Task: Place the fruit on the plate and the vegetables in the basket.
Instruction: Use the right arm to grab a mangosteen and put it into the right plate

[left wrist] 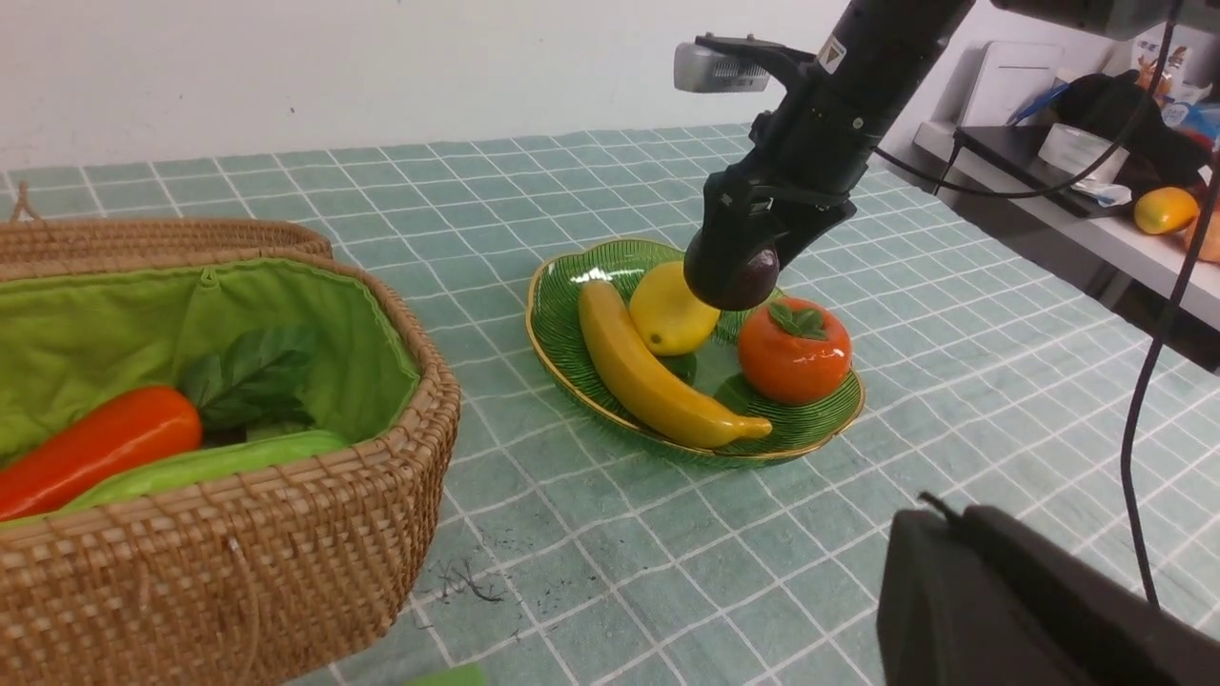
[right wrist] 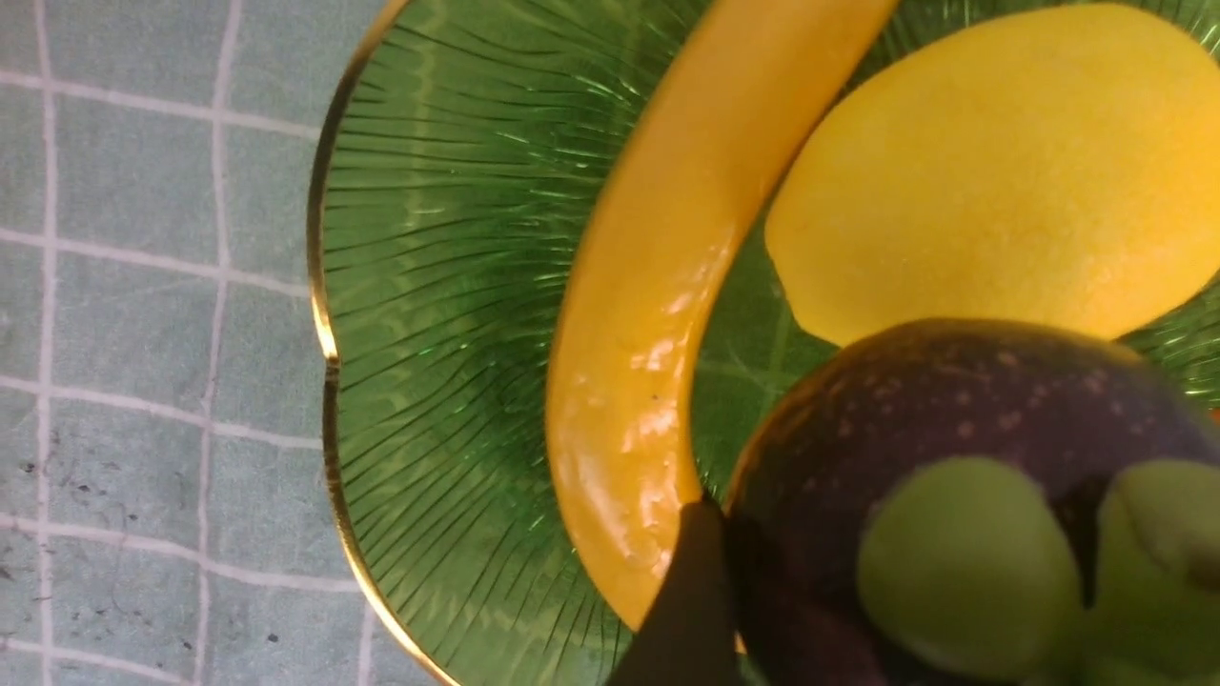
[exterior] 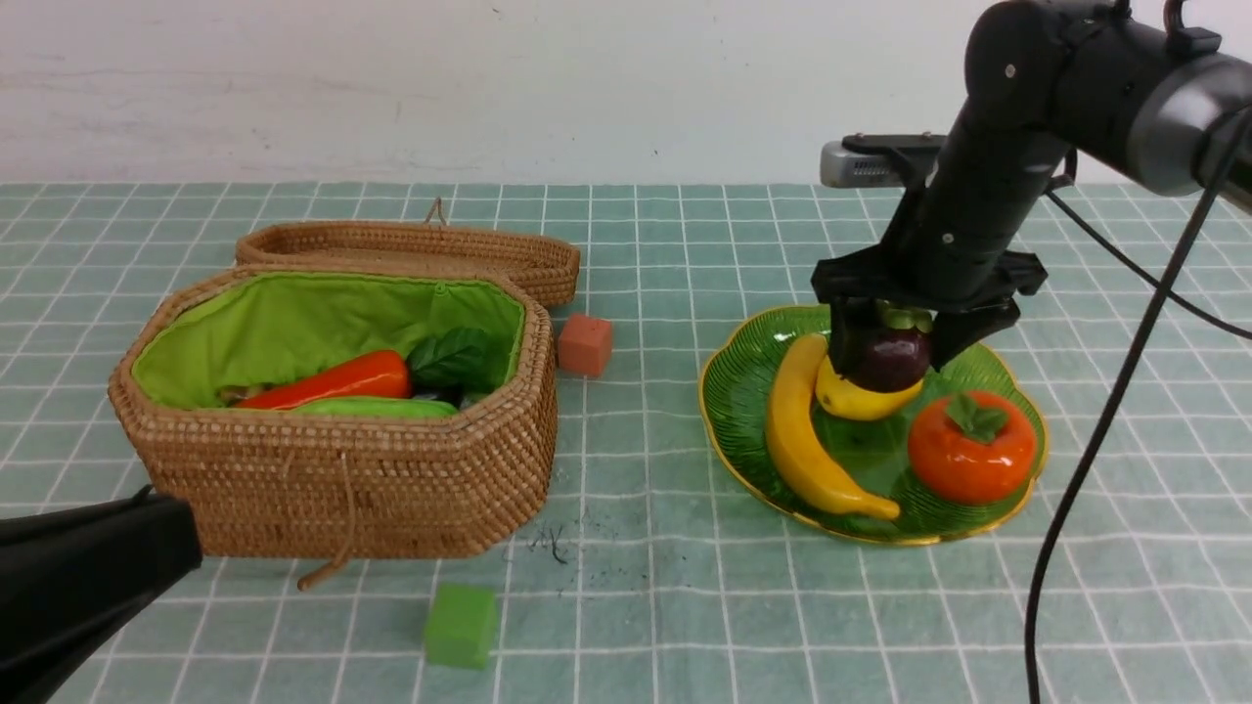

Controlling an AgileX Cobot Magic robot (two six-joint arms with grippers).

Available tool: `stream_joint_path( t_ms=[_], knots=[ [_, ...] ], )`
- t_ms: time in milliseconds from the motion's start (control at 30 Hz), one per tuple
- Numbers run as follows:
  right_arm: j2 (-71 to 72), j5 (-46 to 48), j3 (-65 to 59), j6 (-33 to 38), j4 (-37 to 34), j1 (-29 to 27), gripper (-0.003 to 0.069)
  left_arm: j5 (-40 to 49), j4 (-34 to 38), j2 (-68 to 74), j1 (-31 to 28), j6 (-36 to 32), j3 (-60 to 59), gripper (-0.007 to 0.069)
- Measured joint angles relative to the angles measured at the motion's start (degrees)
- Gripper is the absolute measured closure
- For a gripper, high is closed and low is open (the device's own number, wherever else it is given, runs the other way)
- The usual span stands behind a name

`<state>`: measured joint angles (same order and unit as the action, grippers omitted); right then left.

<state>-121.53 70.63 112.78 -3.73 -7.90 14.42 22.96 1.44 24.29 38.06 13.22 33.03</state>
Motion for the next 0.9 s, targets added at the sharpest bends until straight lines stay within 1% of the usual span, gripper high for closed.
stream_joint_path(
  t_ms=[333, 633, 900],
  knots=[
    [0.31, 0.05, 0.00, -1.99, -1.47, 0.00, 0.0043, 0.37, 0.00, 0.00, 0.00, -0.14, 0.00, 0.0617],
    [1.02, 0.05, 0.00, -2.22, -1.53, -0.06, 0.0057, 0.44, 0.00, 0.00, 0.00, -0.19, 0.00, 0.0615],
    [1.02, 0.05, 0.00, 1.93, -1.67, -0.06, 0.0062, 0.44, 0.00, 0.00, 0.00, -0.19, 0.00, 0.0610]
  ],
)
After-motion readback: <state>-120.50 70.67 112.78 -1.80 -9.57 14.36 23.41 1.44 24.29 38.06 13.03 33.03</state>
